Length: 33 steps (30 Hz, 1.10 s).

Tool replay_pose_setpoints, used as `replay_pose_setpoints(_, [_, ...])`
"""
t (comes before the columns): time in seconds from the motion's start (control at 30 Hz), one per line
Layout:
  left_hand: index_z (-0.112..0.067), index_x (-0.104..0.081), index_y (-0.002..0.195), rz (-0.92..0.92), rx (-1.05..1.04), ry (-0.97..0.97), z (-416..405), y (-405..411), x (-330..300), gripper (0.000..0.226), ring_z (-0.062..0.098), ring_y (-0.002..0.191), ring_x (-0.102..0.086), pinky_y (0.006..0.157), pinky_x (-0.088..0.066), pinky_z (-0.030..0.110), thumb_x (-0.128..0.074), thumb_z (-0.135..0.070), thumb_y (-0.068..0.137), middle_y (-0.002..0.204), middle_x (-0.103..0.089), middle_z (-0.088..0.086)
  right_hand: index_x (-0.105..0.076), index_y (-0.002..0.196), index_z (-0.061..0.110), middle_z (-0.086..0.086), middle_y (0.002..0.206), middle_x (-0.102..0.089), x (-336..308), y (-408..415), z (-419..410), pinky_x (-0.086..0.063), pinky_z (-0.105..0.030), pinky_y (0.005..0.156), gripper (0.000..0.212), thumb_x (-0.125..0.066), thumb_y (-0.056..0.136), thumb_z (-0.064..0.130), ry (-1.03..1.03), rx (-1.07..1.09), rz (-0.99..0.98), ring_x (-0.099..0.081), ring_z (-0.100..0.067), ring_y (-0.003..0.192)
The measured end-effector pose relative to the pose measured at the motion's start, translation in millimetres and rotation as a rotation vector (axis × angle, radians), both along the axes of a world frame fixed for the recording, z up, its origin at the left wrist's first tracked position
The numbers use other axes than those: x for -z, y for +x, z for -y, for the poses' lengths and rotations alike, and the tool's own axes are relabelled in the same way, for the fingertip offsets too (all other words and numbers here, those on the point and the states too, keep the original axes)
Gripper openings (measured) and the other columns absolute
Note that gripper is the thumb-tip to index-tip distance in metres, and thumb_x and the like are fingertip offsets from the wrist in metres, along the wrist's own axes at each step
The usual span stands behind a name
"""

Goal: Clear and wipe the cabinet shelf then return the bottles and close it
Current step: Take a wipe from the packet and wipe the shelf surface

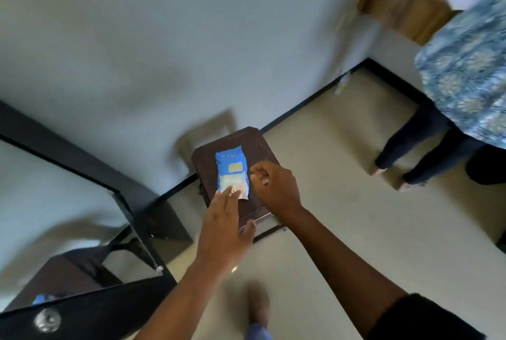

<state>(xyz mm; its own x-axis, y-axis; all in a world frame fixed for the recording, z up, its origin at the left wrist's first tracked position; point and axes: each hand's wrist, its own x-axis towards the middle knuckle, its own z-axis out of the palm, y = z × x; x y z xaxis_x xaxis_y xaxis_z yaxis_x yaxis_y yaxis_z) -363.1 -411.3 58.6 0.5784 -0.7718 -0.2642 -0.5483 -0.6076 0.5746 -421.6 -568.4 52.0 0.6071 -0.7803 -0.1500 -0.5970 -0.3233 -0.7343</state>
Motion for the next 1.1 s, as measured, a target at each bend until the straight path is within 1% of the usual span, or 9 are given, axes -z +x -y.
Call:
replay_pose_setpoints(0.07, [-0.019, -0.024, 0.165, 0.0, -0.038, 0.064, 15, 12, 25, 0.079, 0.023, 0.163, -0.009, 0.129, -0.019, 0.038, -0.063, -0.041, 0.099, 0.174, -0.019, 0.002, -0.072, 0.108, 0.024, 0.006, 0.105, -0.076, 25, 21, 14, -0.054, -0.028, 0.078, 0.018, -0.065, 0.091, 0.023, 0.038, -0.052, -0.008, -0.072, -0.015, 0.09])
replay_pose_setpoints(0.27, [-0.025, -0.015, 0.166, -0.075, -0.198, 0.177, 40, 35, 108, 0.086, 0.023, 0.164, -0.004, 0.129, -0.015, 0.035, -0.065, -0.04, 0.098, 0.177, -0.008, 0.0, -0.069, 0.123, 0.022, 0.001, 0.119, -0.073, 118, 71, 58, -0.052, -0.03, 0.092, 0.031, -0.066, 0.092, 0.018, 0.086, -0.12, -0.053, -0.069, -0.019, 0.109])
replay_pose_setpoints(0.4, [-0.029, -0.013, 0.167, -0.119, -0.222, 0.254, 55, 46, 151, 0.09, 0.026, 0.164, 0.001, 0.129, -0.018, 0.04, -0.067, -0.043, 0.096, 0.177, -0.002, -0.001, -0.06, 0.135, 0.024, -0.005, 0.128, -0.068, 169, 89, 79, -0.056, -0.041, 0.097, 0.045, -0.071, 0.092, 0.023, 0.088, -0.171, -0.114, -0.066, -0.024, 0.116])
replay_pose_setpoints(0.47, [-0.03, -0.013, 0.167, -0.136, -0.231, 0.293, 62, 52, 166, 0.09, 0.026, 0.164, 0.002, 0.128, -0.02, 0.041, -0.066, -0.044, 0.096, 0.177, 0.001, -0.002, -0.059, 0.137, 0.023, -0.006, 0.131, -0.065, 187, 97, 88, -0.057, -0.04, 0.097, 0.048, -0.073, 0.091, 0.021, 0.081, -0.21, -0.13, -0.064, -0.024, 0.12])
replay_pose_setpoints(0.63, [-0.03, -0.011, 0.167, -0.162, -0.229, 0.347, 71, 62, 194, 0.092, 0.027, 0.164, 0.002, 0.127, -0.025, 0.042, -0.066, -0.045, 0.095, 0.177, 0.001, -0.003, -0.061, 0.134, 0.024, -0.004, 0.126, -0.066, 213, 113, 98, -0.054, -0.028, 0.086, 0.05, -0.077, 0.087, 0.016, 0.109, -0.262, -0.121, -0.067, -0.022, 0.111])
replay_pose_setpoints(0.73, [-0.03, -0.011, 0.167, -0.163, -0.204, 0.377, 74, 63, 202, 0.091, 0.028, 0.164, 0.003, 0.125, -0.028, 0.044, -0.065, -0.046, 0.095, 0.177, 0.001, -0.004, -0.063, 0.133, 0.025, -0.001, 0.123, -0.069, 220, 118, 99, -0.054, -0.026, 0.081, 0.048, -0.076, 0.088, 0.013, 0.111, -0.309, -0.106, -0.069, -0.021, 0.104])
replay_pose_setpoints(0.9, [-0.03, -0.013, 0.167, -0.175, -0.207, 0.399, 79, 66, 204, 0.088, 0.027, 0.164, 0.005, 0.126, -0.026, 0.046, -0.063, -0.046, 0.097, 0.177, 0.0, -0.004, -0.071, 0.119, 0.023, -0.001, 0.121, -0.073, 221, 121, 94, -0.052, -0.022, 0.072, 0.025, -0.071, 0.095, 0.018, 0.105, -0.279, -0.096, -0.066, -0.015, 0.091])
replay_pose_setpoints(1.0, [-0.029, -0.016, 0.165, -0.182, -0.215, 0.387, 77, 69, 196, 0.085, 0.029, 0.164, 0.002, 0.127, -0.025, 0.046, -0.065, -0.042, 0.097, 0.177, -0.004, -0.003, -0.071, 0.116, 0.023, 0.001, 0.116, -0.073, 213, 112, 91, -0.043, -0.013, 0.063, 0.019, -0.069, 0.096, 0.022, 0.095, -0.224, -0.085, -0.059, -0.009, 0.082])
replay_pose_setpoints(1.1, [-0.026, -0.023, 0.165, -0.166, -0.266, 0.286, 72, 70, 182, 0.081, 0.027, 0.164, -0.008, 0.127, -0.025, 0.044, -0.067, -0.032, 0.097, 0.176, -0.012, -0.001, -0.07, 0.113, 0.022, 0.003, 0.112, -0.073, 195, 94, 89, -0.043, -0.012, 0.063, 0.017, -0.068, 0.096, 0.02, 0.113, -0.186, -0.066, -0.058, -0.007, 0.083])
